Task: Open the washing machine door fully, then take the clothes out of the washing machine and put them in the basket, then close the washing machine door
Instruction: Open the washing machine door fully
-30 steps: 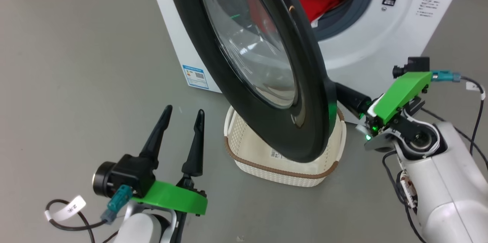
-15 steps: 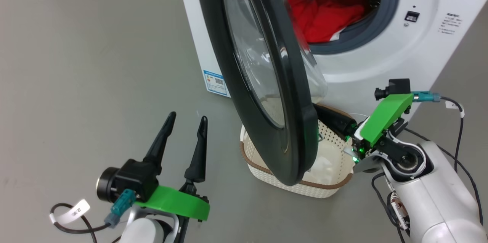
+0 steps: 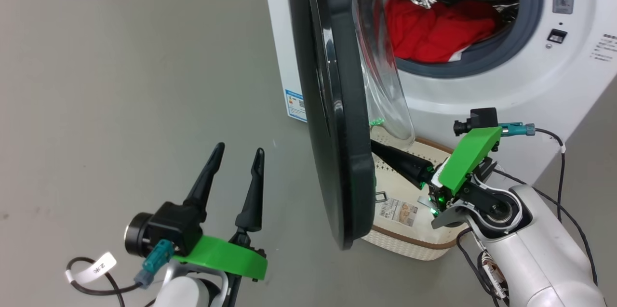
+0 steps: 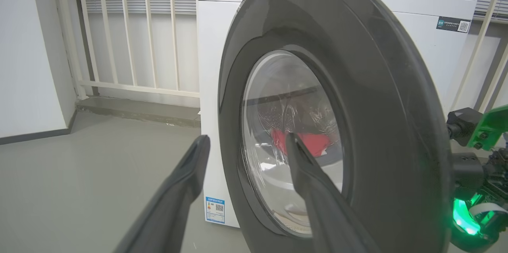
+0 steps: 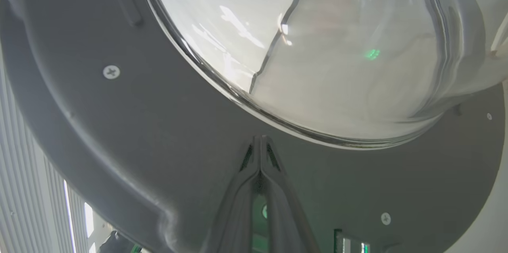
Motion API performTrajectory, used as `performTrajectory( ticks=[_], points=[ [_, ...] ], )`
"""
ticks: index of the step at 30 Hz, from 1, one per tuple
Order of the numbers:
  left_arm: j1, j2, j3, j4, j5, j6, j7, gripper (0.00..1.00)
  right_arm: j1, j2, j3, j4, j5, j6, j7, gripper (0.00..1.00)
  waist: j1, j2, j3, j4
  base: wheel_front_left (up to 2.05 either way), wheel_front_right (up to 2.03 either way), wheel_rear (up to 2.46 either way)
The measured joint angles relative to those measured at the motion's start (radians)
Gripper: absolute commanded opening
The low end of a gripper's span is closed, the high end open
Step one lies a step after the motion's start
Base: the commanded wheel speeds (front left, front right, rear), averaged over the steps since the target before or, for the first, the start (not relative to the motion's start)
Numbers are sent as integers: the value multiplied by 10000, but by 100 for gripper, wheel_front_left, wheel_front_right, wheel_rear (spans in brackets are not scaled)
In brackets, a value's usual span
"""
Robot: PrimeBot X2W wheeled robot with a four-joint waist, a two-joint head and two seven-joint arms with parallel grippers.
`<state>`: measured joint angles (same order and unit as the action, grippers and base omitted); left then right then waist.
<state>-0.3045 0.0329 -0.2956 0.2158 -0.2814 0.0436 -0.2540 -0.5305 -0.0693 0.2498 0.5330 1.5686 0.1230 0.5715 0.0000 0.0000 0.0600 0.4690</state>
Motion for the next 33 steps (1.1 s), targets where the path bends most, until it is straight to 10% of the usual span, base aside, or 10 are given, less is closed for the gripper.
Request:
performTrajectory(
  ticks=[33],
  points=[
    [244, 6, 17, -2, -207, 136, 0, 100, -329, -33, 2205, 52, 1304, 0, -616, 0, 0, 0, 64, 677, 0, 0, 0]
  ],
)
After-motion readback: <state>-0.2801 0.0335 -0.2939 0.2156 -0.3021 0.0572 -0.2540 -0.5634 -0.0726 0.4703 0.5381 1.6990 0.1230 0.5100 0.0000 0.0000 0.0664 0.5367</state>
